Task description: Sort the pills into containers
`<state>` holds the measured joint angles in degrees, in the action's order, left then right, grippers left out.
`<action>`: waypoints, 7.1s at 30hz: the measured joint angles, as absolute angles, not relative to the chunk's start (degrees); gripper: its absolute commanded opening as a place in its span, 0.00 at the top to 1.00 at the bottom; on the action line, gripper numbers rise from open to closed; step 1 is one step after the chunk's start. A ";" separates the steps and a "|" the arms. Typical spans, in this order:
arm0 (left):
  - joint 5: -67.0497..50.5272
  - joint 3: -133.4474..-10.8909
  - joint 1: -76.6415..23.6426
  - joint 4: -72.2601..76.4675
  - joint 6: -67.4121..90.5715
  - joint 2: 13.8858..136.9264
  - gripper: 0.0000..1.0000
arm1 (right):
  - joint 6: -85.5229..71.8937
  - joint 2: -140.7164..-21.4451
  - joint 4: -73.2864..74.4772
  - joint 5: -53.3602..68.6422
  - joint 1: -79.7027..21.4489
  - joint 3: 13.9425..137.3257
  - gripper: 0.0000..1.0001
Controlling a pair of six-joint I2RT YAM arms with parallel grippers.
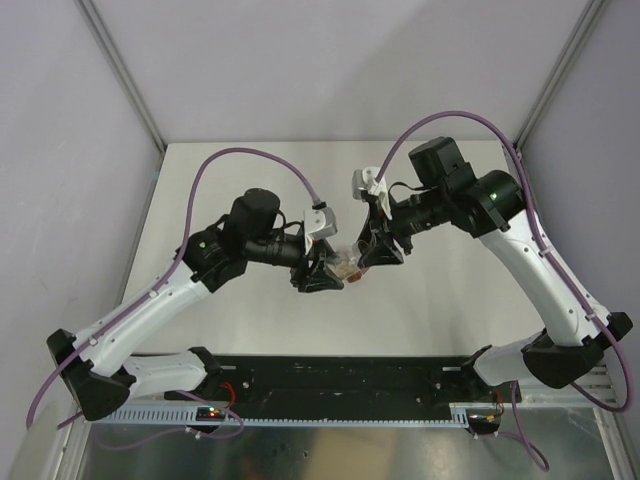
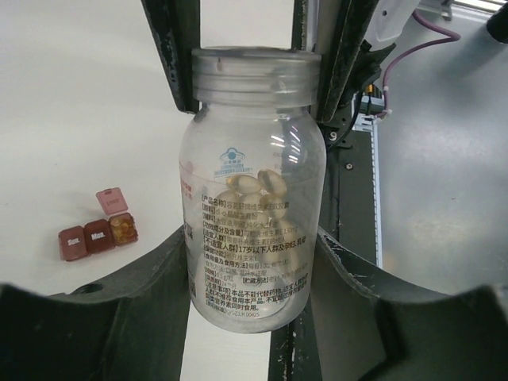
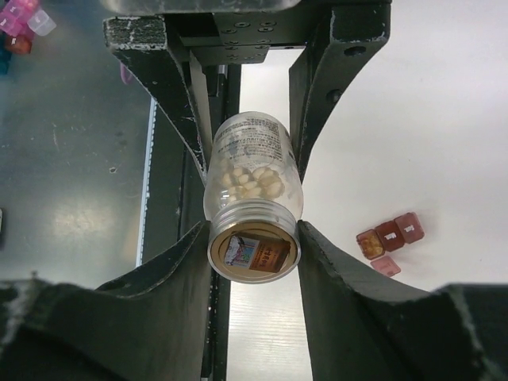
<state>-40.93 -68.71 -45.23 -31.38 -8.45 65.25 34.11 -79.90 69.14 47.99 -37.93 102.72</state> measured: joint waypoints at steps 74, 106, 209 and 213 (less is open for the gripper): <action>-39.94 -74.50 -46.35 -38.24 -11.42 68.25 1.00 | 31.29 -76.25 65.91 50.85 -34.72 98.78 0.84; 32.51 -68.12 -63.07 -23.79 -24.69 72.31 1.00 | -2.55 -94.85 43.31 70.04 -20.29 91.59 0.30; -10.11 -76.73 -55.37 -36.58 -12.60 69.21 1.00 | 28.10 -82.28 63.94 57.36 -28.25 99.37 0.86; 5.87 -76.69 -58.92 -36.53 -15.00 70.87 1.00 | 23.07 -86.35 59.88 59.79 -26.46 98.52 0.90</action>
<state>5.87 -76.69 -58.92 -36.53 -15.00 70.87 23.07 -86.35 59.88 59.79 -26.46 98.52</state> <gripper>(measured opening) 0.566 0.478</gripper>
